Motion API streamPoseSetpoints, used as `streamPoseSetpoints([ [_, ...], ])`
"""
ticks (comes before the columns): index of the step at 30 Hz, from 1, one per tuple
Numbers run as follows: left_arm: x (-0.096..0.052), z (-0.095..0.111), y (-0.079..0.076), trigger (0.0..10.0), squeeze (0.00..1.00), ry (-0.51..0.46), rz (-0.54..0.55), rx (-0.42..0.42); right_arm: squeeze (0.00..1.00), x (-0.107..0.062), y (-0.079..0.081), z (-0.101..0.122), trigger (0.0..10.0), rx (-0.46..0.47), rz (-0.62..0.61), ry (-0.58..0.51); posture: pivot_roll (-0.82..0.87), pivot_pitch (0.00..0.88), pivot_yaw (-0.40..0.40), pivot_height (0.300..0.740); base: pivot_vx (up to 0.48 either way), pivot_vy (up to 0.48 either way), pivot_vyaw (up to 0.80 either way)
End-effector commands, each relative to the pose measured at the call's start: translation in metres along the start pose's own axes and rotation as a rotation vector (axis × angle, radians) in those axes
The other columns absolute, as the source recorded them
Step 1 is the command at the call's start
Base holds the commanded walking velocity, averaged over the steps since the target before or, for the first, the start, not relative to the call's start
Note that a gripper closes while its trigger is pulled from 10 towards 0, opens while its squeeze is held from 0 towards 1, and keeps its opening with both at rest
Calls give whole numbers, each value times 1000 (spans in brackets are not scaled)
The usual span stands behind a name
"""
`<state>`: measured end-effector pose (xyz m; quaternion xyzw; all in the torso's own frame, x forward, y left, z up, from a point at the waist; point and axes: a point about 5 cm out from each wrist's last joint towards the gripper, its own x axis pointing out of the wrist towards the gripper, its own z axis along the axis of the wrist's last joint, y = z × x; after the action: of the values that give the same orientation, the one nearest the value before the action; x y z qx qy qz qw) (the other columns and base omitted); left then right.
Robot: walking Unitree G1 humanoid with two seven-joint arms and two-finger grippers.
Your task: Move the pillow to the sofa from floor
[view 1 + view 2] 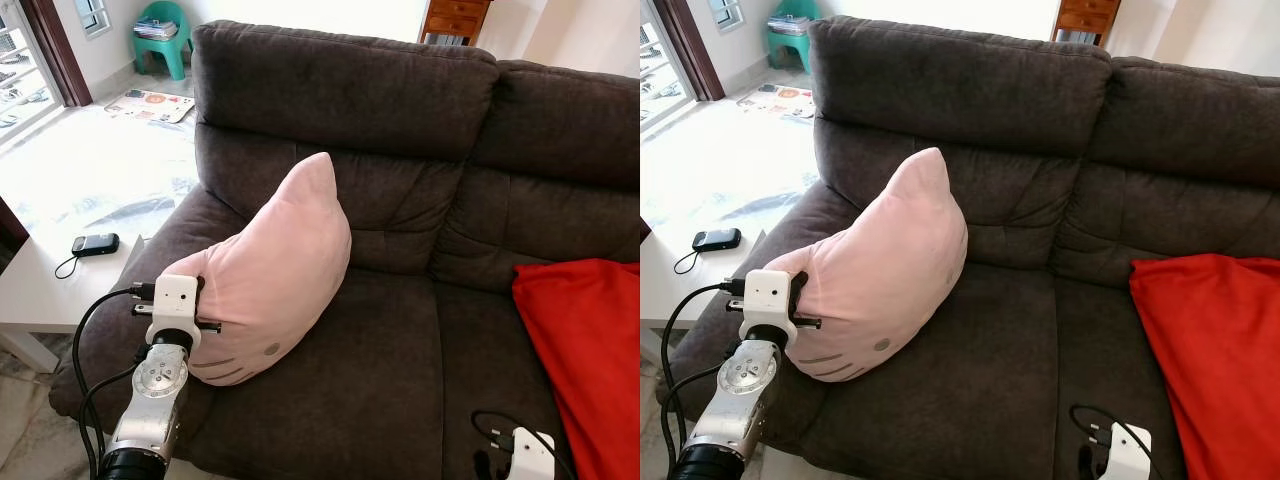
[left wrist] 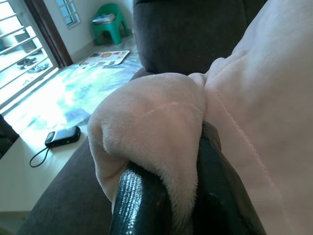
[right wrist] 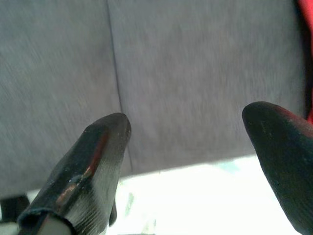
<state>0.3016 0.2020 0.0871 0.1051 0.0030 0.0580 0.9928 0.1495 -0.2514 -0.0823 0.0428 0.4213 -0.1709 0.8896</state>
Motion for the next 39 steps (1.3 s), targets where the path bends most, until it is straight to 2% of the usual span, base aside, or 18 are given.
streamPoseSetpoints([
  [1, 0, -1, 12, 10000, 0, -8, 71, -17, 0, -2, -1, -10, 10000, -10, 4, 40, 160, 39, -61, 740, 0, 0, 0],
  [4, 0, -1, 12, 10000, 20, -5, 77, -30, 0, -2, 1, -10, 10000, -9, 11, 42, 157, 37, -60, 740, 0, 0, 0],
  [5, 0, -2, 13, 10000, 1000, 1, 83, -41, 0, -2, 1, -11, 10000, -10, 13, 42, 156, 33, -56, 740, 0, 0, 0],
  [18, 2, 0, 12, 10000, 1000, -10, 78, -37, 0, -2, 5, -8, 10000, -7, 29, 27, 158, 18, -56, 740, 0, 0, 0],
  [32, 4, 10, 26, 10000, 1000, -62, 190, -30, 0, -2, 8, -9, 10000, -9, 38, 31, 153, 30, -57, 740, 0, 0, 0],
  [39, 3, 17, 22, 10000, 1000, -99, 172, -1, 0, -2, 8, -10, 10000, -7, 36, 34, 154, 41, -57, 740, 0, 0, 0],
])
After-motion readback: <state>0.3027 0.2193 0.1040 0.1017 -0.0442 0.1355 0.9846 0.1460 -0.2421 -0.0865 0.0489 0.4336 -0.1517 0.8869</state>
